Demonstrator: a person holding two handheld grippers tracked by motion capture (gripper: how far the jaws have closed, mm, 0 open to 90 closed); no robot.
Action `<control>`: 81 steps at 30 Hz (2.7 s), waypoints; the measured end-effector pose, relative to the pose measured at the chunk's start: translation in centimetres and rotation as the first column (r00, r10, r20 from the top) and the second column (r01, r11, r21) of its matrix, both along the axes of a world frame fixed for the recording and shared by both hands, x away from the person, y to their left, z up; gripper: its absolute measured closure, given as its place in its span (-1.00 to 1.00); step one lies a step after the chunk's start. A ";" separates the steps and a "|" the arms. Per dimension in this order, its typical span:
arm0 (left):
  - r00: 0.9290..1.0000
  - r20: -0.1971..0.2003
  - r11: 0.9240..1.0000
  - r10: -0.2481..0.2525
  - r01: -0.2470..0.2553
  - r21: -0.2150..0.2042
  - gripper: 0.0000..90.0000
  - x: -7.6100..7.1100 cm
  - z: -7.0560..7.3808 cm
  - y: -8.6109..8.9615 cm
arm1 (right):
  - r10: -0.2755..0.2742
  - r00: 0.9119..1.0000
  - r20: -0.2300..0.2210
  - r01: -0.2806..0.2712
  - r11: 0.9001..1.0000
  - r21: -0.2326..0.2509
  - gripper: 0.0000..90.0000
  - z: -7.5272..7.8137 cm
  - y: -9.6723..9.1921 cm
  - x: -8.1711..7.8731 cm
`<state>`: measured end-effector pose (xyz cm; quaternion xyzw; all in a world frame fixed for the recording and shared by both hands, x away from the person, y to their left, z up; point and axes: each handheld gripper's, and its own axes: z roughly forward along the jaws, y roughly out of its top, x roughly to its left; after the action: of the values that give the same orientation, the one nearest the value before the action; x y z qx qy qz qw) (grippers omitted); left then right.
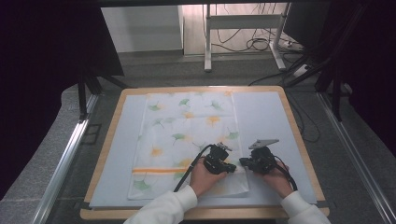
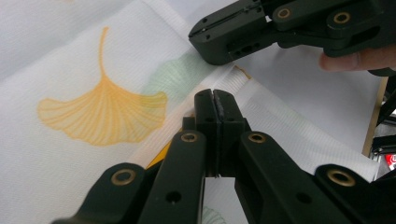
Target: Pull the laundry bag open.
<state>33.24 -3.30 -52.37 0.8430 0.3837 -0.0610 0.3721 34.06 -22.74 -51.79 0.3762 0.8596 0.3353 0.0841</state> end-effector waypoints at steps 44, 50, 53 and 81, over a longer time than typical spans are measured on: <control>0.996 0.092 0.996 -0.005 -0.003 0.087 0.78 -0.7 0.2 -0.8 | 0.004 1.000 0.001 -0.004 1.000 0.000 0.98 -0.1 0.0 0.0; 0.982 0.182 0.986 -0.052 0.022 0.164 0.80 -1.5 0.4 -1.8 | 0.006 1.000 0.001 -0.006 1.000 0.003 0.98 -0.1 -0.1 0.1; 0.984 0.169 0.986 -0.063 0.035 0.163 0.83 -1.3 0.5 -1.8 | 0.005 1.000 0.003 -0.005 1.000 0.001 0.98 -0.1 0.0 0.1; 0.981 0.162 0.987 -0.107 0.085 0.140 0.99 -1.2 0.3 -1.8 | 0.000 1.000 0.003 0.000 1.000 0.002 0.98 0.0 -0.2 0.1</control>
<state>32.01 -5.12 -52.02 0.8855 0.3128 0.0181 0.3432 34.15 -22.90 -51.82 0.3759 0.8592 0.3366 0.0850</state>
